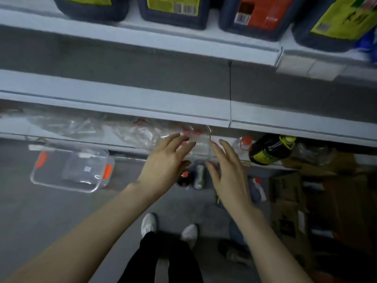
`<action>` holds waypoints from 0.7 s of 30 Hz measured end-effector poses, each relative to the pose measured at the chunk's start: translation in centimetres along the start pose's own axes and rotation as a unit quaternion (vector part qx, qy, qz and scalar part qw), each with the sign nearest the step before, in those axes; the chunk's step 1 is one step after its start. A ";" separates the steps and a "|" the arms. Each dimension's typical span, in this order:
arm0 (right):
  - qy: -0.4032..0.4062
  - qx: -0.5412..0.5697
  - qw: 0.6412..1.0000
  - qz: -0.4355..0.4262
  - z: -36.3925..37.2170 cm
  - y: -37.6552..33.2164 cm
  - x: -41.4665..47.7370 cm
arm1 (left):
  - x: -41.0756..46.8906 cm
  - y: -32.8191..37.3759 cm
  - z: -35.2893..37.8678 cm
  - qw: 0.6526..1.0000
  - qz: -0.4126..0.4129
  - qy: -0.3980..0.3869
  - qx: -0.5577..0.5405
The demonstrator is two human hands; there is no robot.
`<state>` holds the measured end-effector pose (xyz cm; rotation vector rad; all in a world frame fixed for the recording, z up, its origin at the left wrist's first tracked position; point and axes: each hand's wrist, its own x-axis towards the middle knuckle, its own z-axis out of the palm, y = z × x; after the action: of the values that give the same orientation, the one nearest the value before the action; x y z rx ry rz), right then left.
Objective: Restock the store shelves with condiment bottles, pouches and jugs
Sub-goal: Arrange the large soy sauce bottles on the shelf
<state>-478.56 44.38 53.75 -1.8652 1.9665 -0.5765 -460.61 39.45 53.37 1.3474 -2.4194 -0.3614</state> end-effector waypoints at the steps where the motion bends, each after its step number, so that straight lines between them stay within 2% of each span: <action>1: -0.016 0.004 1.000 0.016 1.3 0.7 -0.3 | -0.7 -0.5 1.2 1.000 -0.009 -0.018 -0.012; 6: -0.082 0.004 0.995 0.054 8.3 3.7 -2.3 | -4.7 -3.4 7.5 0.994 -0.063 -0.072 -0.057; 21: -0.155 0.039 0.975 0.158 28.0 15.1 -4.5 | -11.9 -12.9 28.1 0.948 -0.181 -0.237 -0.109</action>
<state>-476.33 48.31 21.96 -1.4520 1.9408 -0.2471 -456.62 44.46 20.84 1.7556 -2.3716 -1.1311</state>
